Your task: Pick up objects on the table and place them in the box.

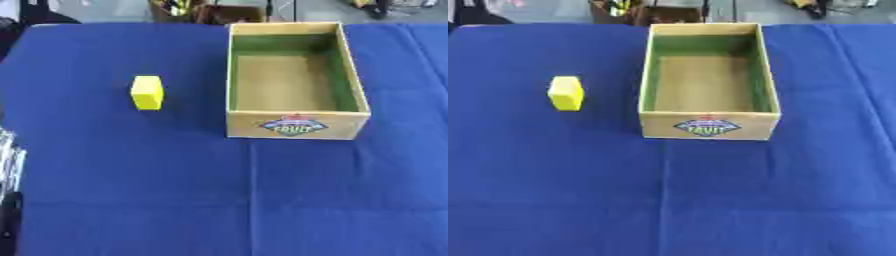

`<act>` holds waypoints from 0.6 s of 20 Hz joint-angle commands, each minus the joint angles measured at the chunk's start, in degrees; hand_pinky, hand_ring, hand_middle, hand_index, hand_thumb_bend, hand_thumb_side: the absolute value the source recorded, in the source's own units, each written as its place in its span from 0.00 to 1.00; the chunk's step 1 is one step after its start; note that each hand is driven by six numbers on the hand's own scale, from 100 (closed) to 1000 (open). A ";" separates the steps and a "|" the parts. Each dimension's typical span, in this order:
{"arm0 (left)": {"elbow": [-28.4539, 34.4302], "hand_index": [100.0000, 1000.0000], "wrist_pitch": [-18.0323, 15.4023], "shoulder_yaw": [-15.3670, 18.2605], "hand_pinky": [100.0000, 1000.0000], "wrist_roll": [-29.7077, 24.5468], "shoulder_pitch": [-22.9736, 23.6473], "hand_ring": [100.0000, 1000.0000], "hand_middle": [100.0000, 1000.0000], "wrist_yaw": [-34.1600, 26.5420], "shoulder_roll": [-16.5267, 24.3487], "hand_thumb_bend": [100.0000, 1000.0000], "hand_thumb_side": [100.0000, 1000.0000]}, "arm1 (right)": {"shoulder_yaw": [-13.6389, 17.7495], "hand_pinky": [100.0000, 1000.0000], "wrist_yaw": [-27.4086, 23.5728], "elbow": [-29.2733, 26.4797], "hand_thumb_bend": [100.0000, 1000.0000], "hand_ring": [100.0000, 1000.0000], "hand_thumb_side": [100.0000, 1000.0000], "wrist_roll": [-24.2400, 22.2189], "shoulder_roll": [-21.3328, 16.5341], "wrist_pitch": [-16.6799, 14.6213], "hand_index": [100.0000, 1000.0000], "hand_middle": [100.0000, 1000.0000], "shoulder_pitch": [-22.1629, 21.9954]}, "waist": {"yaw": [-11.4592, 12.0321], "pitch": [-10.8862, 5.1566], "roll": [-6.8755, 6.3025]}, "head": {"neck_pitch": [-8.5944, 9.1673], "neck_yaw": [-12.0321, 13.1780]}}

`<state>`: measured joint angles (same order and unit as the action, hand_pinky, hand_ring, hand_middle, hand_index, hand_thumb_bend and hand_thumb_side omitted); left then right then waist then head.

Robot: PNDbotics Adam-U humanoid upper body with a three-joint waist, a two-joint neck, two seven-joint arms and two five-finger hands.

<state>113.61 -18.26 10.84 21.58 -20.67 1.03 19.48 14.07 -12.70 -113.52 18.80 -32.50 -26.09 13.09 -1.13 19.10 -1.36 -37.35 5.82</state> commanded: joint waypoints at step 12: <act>0.98 0.79 4.97 -0.89 0.38 -0.02 -2.69 0.56 0.58 1.04 9.13 0.11 1.00 | 0.31 0.62 0.45 -1.07 0.00 0.63 1.00 -0.41 -1.66 0.00 0.76 0.50 0.26 | -0.48 -0.04 -0.76 | -0.84 0.03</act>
<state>113.61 -14.05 10.06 21.65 -22.63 1.62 25.81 14.07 -12.67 -113.52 18.55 -32.51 -26.07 13.09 -1.57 19.94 -2.24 -37.78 5.80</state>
